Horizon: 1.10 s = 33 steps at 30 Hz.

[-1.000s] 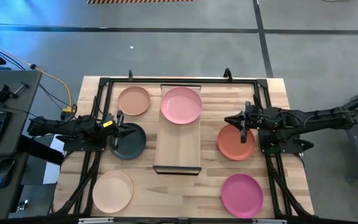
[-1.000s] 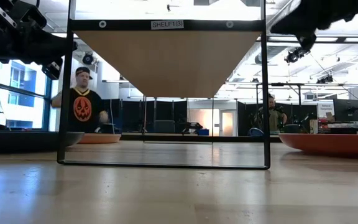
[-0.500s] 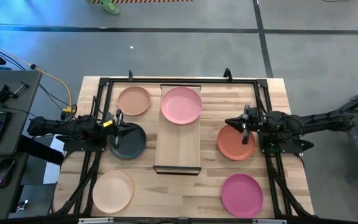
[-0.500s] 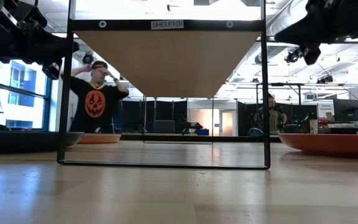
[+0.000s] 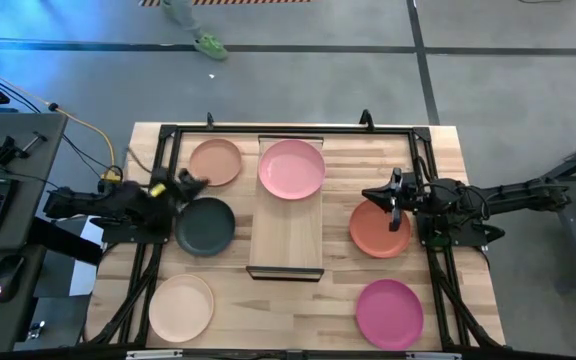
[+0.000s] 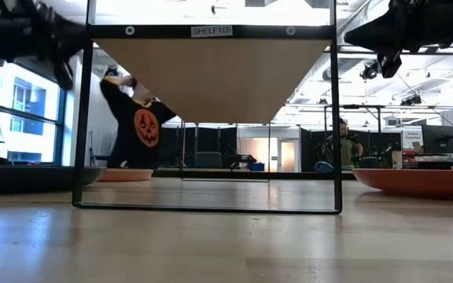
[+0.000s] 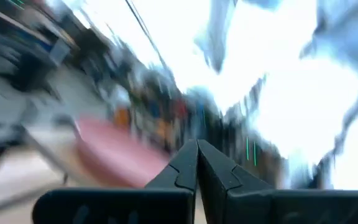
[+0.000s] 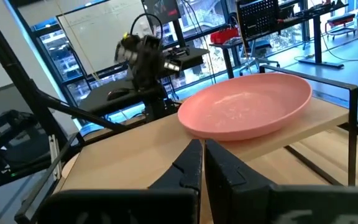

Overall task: Place and stack plates onto a shelf
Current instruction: Put the brown plate on the shelf

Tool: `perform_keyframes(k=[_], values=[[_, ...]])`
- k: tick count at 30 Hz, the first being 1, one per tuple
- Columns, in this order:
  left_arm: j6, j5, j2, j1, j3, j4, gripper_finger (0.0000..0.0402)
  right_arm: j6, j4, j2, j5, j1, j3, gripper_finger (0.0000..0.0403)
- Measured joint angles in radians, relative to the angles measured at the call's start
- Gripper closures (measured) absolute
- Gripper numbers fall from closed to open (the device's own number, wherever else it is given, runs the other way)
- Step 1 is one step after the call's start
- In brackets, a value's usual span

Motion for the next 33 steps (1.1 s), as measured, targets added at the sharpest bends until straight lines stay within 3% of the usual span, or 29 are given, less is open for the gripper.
perform_keyframes(k=[2,8,13,18,23,30,33], values=[[-0.026,-0.105,0.017,0.005,0.038,0.02,0.04,0.0,-0.001,0.0,0.003,-0.002,0.0,0.0403],[-0.037,-0.194,0.209,0.046,0.287,-0.201,0.0357,0.0,-0.001,0.0,0.044,-0.002,0.0,0.0403],[-0.039,-0.261,0.444,0.117,0.56,-0.542,0.0292,0.0,-0.001,0.0,0.048,-0.002,0.0,0.0403],[-0.157,-0.299,0.635,0.255,0.785,-0.899,0.0235,0.0,-0.001,0.0,0.048,-0.002,0.001,0.0403],[-0.244,-0.227,0.756,0.424,0.88,-1.041,0.0205,0.0,-0.002,0.0,0.048,-0.002,0.001,0.0403],[-0.444,0.047,0.88,0.677,0.881,-1.267,0.02,0.0,-0.004,0.0,0.049,-0.002,0.001,0.0403],[-0.494,0.099,0.937,0.739,0.88,-1.387,0.02,0.0,-0.005,0.0,0.049,-0.002,0.001,0.0403]])
